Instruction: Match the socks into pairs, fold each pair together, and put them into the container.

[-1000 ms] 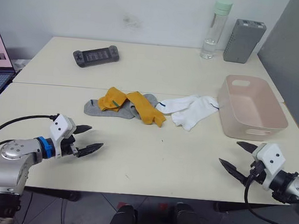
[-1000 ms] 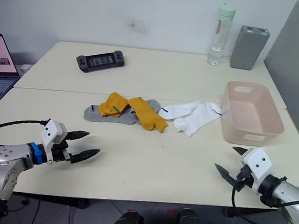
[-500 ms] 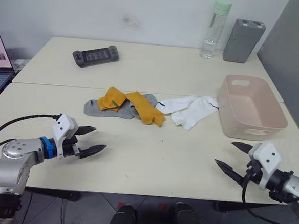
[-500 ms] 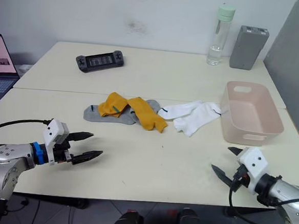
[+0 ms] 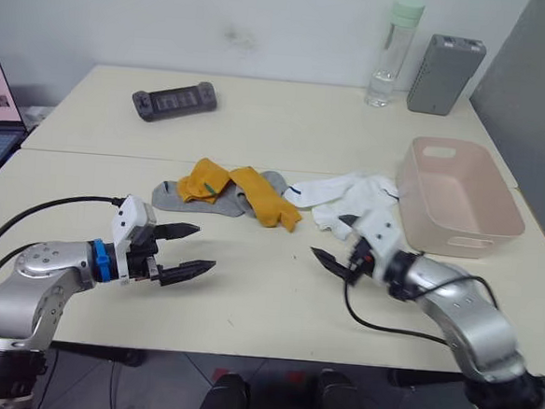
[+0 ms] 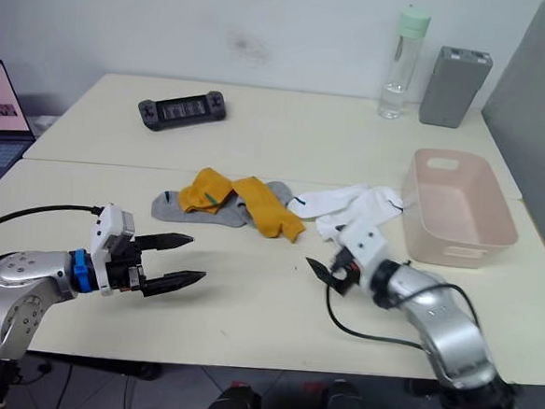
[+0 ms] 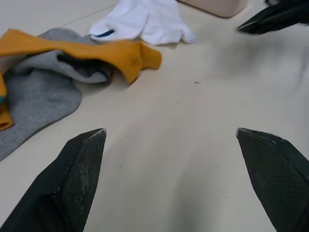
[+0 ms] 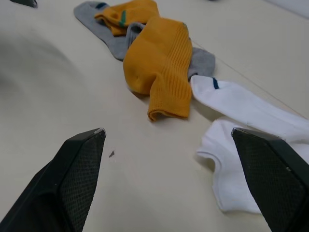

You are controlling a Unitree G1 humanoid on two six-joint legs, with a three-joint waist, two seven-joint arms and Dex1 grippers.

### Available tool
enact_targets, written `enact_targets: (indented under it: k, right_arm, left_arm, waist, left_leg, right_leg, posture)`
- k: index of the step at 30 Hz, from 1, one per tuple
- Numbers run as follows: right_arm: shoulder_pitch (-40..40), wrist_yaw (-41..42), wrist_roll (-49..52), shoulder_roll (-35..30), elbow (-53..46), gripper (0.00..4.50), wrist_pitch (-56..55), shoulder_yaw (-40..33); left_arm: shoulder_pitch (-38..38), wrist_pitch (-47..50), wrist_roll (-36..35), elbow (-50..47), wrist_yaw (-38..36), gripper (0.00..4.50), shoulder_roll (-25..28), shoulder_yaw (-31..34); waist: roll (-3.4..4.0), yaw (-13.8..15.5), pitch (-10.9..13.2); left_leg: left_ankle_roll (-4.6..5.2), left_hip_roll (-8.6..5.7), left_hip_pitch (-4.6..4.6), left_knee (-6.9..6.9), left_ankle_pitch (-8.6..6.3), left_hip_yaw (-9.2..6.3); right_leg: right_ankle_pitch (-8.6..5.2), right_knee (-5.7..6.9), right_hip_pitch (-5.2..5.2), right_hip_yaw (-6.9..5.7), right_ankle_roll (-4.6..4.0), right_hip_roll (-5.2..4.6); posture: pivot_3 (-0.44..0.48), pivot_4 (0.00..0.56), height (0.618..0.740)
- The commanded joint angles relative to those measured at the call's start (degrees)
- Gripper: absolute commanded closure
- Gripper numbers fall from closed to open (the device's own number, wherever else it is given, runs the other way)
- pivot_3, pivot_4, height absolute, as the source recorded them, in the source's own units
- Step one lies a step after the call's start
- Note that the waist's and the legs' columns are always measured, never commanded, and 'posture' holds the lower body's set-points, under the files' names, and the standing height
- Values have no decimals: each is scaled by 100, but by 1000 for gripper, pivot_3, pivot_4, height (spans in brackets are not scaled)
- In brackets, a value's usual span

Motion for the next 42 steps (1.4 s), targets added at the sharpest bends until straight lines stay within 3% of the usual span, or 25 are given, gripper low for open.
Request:
enact_targets:
  k: [1,13,16,19,27,31,37,42]
  right_arm:
    - [-600,-275,-481,410,587,19,-99,387]
    - [-1571,-477,-1166,1511,2556,19,-624,793]
    - [-1649,-503,-1304,1635,2925,613,-752,777]
    - [-1707,-488,-1381,1713,3261,1552,-867,739]
    - [-1599,-281,-1436,1733,2939,4456,-889,776]
    - [-1250,-72,-1361,1538,2032,4456,-529,763]
    - [-511,650,-962,682,202,4456,326,687]
    - [397,1758,-517,-951,-927,4456,97,311]
  left_arm:
    - [107,70,-325,-456,-207,0,109,169]
    - [585,-251,-374,-765,-451,0,177,272]
    - [654,-345,-343,-744,-442,0,154,224]
    - [663,-409,-311,-697,-446,0,133,210]
    - [601,-526,-243,-548,-435,0,89,166]
    - [531,-539,-199,-446,-416,0,75,136]
    - [480,-307,-194,-287,-491,0,244,109]
    - [463,-362,-61,-122,-581,0,334,19]
  waist:
    - [0,-8,0]
    - [3,-32,2]
    - [4,-36,2]
    - [4,-39,2]
    - [5,-75,3]
    - [5,-73,3]
    - [6,-39,3]
    - [7,-28,4]
  left_leg:
    - [0,3,0,0,0,3]
    - [0,12,1,-4,0,5]
    - [0,13,1,-4,0,5]
    - [0,12,1,-4,0,6]
    - [0,13,1,-5,0,4]
    - [0,14,1,-6,0,2]
    - [0,12,-2,-6,-1,-3]
    - [0,14,0,-6,-1,-2]
  right_leg:
    - [1,0,-1,2,-1,3]
    - [0,1,-6,-1,-16,13]
    - [0,1,-6,-1,-16,13]
    - [0,1,-6,0,-16,13]
    - [0,2,-7,-1,-16,15]
    - [0,2,-7,-2,-16,15]
    - [-1,-2,-5,-4,-16,14]
    - [-10,-2,-4,-7,-24,15]
  posture:
    - [0,150,740]
    - [0,150,740]
    - [0,150,740]
    - [0,150,740]
    - [0,150,740]
    - [0,150,740]
    - [0,150,740]
    - [0,150,740]
